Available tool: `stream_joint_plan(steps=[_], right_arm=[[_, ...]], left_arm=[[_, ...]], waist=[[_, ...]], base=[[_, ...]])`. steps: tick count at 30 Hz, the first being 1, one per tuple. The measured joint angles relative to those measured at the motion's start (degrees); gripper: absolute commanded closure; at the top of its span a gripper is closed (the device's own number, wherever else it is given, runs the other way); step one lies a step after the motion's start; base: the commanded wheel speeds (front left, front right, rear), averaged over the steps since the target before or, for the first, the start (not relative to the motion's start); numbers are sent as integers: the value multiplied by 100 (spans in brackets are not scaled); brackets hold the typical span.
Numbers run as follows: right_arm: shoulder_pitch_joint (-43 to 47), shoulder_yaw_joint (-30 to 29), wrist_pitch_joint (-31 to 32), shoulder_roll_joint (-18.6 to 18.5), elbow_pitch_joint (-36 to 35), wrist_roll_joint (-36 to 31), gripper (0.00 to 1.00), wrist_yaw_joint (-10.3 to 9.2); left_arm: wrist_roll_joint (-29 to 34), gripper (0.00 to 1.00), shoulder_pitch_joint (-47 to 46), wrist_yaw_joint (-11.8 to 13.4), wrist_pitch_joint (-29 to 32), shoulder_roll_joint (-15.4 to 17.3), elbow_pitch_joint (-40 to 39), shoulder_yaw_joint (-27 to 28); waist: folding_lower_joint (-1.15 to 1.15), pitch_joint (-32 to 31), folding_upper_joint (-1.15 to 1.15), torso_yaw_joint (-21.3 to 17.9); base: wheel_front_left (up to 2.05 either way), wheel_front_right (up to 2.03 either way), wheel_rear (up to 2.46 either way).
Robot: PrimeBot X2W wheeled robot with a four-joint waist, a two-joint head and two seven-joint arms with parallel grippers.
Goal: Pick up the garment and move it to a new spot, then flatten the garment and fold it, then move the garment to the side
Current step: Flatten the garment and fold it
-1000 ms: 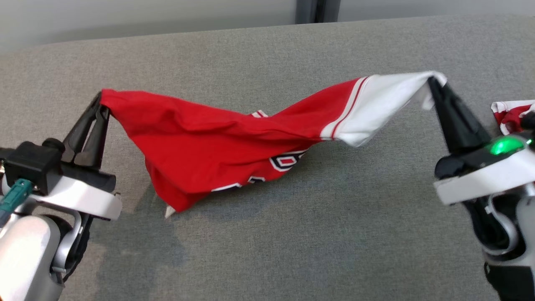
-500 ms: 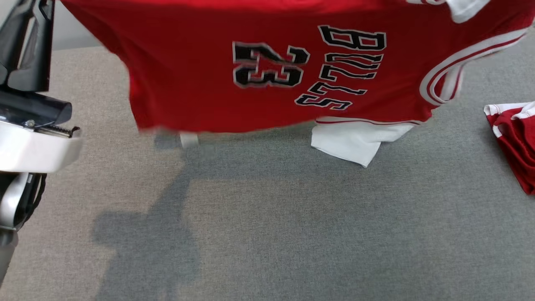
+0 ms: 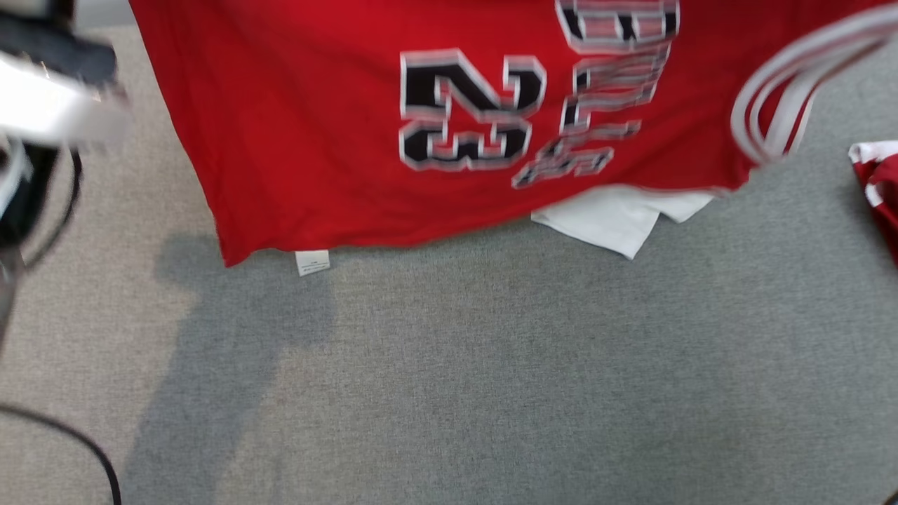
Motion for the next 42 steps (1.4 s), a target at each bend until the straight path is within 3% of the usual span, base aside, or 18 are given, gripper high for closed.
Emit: stream_joint_plan(steps=[6,13,18,23,33,42], right_arm=[[-1689,389,-603,-56,1425,42,100,1],[-3434,742,-1745,235,3133,170,100,1],[-4019,1134,-1974,453,4107,353,100,1],[-3995,1628,-1989,414,4724,654,100,1],[-1687,2198,-2028,112,4876,1864,100,1],[1095,2565,-2083,-115,3566,2777,100,1]], left_arm=[[-79,100,-1796,-389,-172,-392,1766,-47],[112,100,-3377,-527,-675,-569,3673,-14],[99,100,-3966,-619,-904,-695,4623,-10],[-53,100,-3936,-803,-1107,-913,5336,-94],[-734,100,-1922,-979,-1629,-1481,6021,-166],[-850,100,359,-913,-1786,-1488,5179,8]], waist=[[0,458,0,29],[0,636,0,-43],[0,763,0,-80],[0,939,0,-58],[0,1029,0,64],[0,654,0,28]], base=[[0,0,0],[0,0,0],[0,0,0],[0,0,0],[0,0,0],[0,0,0]])
